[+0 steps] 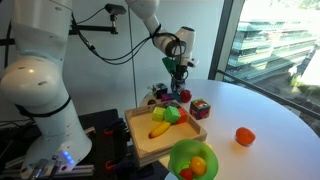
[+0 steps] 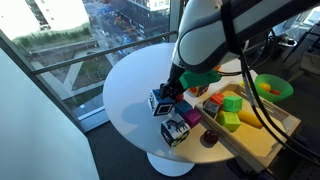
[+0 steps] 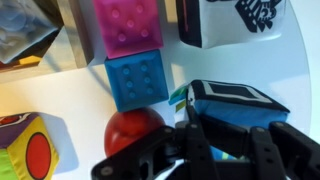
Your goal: Put the black and blue cube-shaped toy on the tray
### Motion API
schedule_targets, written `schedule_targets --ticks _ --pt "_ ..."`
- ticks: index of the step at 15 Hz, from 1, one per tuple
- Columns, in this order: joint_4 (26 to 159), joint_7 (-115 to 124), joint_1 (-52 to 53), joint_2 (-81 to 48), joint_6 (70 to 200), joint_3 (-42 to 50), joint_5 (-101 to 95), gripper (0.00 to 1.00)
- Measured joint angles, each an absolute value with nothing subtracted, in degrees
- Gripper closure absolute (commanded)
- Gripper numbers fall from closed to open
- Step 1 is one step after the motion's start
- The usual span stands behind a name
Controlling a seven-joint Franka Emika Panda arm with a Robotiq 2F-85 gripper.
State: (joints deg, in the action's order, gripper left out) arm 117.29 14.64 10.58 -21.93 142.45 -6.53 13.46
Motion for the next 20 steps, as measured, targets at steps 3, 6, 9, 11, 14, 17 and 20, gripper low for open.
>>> schedule_targets --ticks 3,6,9,11,14,17,20 --pt "117.60 16.28 10.65 -20.19 141.12 -6.00 11.12 0.98" --pt "118.39 17.87 10.66 -17.80 139.11 -5.36 9.10 0.98" --pt "119.11 20.05 10.66 -15.42 136.66 -4.67 7.02 0.98" --pt "119.71 21.69 10.65 -13.87 135.03 -4.22 5.64 0.98" --pt "120.74 24.43 10.54 -11.54 132.33 -3.44 3.51 0.98" --pt "122.11 27.06 10.19 -9.05 129.87 -2.51 1.26 0.98" --pt "124.09 29.51 9.09 -6.61 128.19 -1.74 -1.06 0.98"
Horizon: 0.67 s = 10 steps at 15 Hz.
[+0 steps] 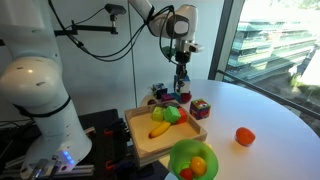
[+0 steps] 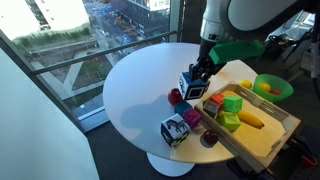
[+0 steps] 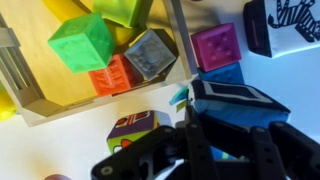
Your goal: Put the black and blue cube-shaped toy on the tray
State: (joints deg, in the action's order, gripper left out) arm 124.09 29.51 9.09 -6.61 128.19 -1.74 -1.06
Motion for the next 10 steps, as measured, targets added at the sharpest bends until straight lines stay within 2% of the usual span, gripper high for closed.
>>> schedule_targets --ticks 10 --pt "132.70 30.78 2.35 2.11 123.15 0.53 -4.56 0.98"
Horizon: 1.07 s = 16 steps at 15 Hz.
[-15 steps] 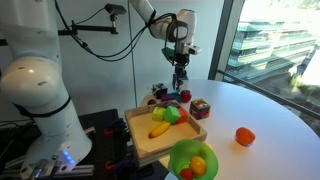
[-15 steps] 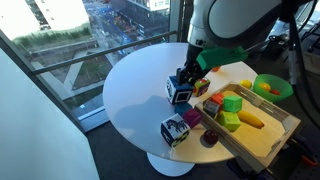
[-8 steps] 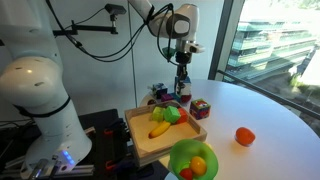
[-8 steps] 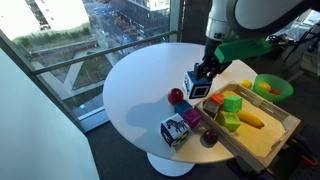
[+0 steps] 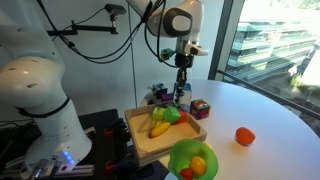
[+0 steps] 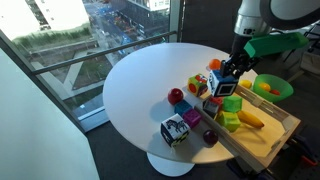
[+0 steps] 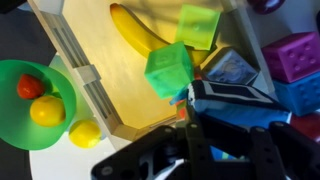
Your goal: Put the black and blue cube-shaped toy on the tray
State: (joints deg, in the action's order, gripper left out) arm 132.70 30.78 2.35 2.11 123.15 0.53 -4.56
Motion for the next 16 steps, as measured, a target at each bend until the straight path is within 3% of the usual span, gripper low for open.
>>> schedule_targets --ticks 7,8,9,16 --pt "137.37 33.82 -3.91 8.06 118.37 1.62 -9.37 0.98" --pt "137.74 34.41 -4.72 8.43 117.88 1.82 -9.89 0.93" --pt "138.08 34.78 -5.44 8.75 117.35 2.02 -10.27 0.71" --pt "139.55 34.89 -7.08 9.77 116.41 2.33 -10.85 0.17"
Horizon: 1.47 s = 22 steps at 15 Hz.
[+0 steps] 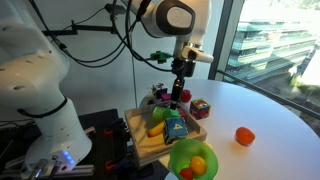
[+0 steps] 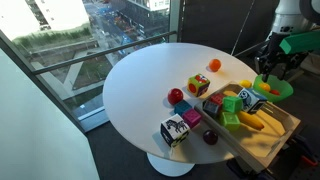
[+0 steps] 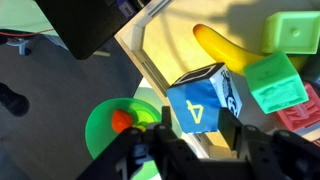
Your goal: Put the black and blue cube-shaped toy on the tray
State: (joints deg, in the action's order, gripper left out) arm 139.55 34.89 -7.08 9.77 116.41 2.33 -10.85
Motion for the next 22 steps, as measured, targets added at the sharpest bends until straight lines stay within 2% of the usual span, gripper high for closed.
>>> schedule_targets --ticks 2,3,11,22 --pt "139.70 34.70 -6.93 10.20 116.41 2.26 -10.80 0.02" --pt "139.72 34.29 -6.76 10.49 116.41 2.20 -10.60 0.00" --pt "138.76 23.42 -3.20 13.01 113.15 0.80 -5.08 0.00" --pt "131.23 13.41 -0.44 15.36 91.76 -1.43 -3.47 0.00"
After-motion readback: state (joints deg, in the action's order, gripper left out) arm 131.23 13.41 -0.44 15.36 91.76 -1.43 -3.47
